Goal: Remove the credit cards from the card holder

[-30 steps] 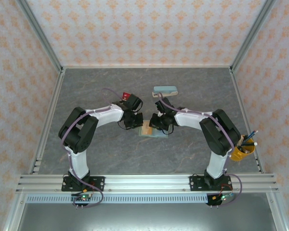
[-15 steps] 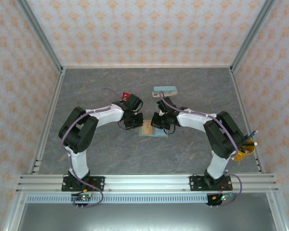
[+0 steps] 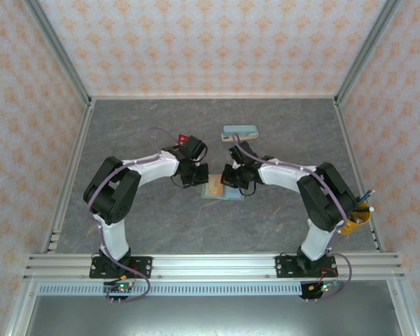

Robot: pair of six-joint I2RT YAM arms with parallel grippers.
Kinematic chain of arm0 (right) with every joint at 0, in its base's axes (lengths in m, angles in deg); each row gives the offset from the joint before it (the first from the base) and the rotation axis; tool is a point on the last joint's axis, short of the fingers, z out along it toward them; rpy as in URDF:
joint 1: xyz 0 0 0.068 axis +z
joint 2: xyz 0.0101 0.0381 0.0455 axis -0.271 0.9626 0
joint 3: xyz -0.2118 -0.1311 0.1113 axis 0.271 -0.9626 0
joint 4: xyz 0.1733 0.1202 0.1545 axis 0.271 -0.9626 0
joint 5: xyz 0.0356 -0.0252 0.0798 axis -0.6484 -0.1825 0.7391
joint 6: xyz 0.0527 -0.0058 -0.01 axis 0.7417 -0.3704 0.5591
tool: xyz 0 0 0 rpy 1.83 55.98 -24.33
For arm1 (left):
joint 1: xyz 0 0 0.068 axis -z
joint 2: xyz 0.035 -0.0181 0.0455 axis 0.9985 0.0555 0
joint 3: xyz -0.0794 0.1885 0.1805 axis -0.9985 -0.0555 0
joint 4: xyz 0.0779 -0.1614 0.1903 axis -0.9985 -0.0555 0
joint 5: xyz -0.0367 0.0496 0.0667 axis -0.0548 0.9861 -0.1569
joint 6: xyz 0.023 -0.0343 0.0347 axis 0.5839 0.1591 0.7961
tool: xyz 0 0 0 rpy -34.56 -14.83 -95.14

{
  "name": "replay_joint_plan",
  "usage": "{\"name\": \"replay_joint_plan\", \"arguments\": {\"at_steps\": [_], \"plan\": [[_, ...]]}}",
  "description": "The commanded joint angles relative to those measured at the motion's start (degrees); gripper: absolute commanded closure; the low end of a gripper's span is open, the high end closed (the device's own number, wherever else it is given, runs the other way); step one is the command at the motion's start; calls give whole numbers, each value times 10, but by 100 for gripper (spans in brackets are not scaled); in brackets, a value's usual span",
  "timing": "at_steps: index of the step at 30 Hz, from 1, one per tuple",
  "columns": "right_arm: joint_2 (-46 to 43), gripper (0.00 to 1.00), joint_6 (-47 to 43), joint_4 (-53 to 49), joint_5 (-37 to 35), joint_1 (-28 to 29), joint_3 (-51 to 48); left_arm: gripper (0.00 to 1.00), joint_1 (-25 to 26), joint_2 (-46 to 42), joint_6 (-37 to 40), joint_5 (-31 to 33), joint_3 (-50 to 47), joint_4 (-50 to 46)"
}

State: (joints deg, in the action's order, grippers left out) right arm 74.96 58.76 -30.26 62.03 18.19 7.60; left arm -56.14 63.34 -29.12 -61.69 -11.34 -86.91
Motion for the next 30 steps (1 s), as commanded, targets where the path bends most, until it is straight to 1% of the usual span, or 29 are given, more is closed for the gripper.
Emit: {"name": "replay_joint_plan", "arguments": {"at_steps": [1,6,11,12,19,22,25,30], "plan": [[5,98,-11,-1,1,-3,2,96,7,-11,8,-29,1,19],[8,98,-12,-1,3,-3,5,97,16,18,14,-26,19,2],[8,98,-15,-1,2,-3,2,100,15,26,17,24,26,-34],[8,98,-15,1,3,-3,0,100,15,42,17,31,26,-41],[-2,98,-14,27,17,-9,-22,100,15,57,12,64,16,-62],[-7,98,-12,47,27,-15,-34,100,15,59,11,67,12,-63],[-10,100,-10,49,26,-18,-38,100,15,60,11,70,12,-66],[-14,100,-6,56,33,-21,-43,100,14,63,13,64,16,-66]]}}
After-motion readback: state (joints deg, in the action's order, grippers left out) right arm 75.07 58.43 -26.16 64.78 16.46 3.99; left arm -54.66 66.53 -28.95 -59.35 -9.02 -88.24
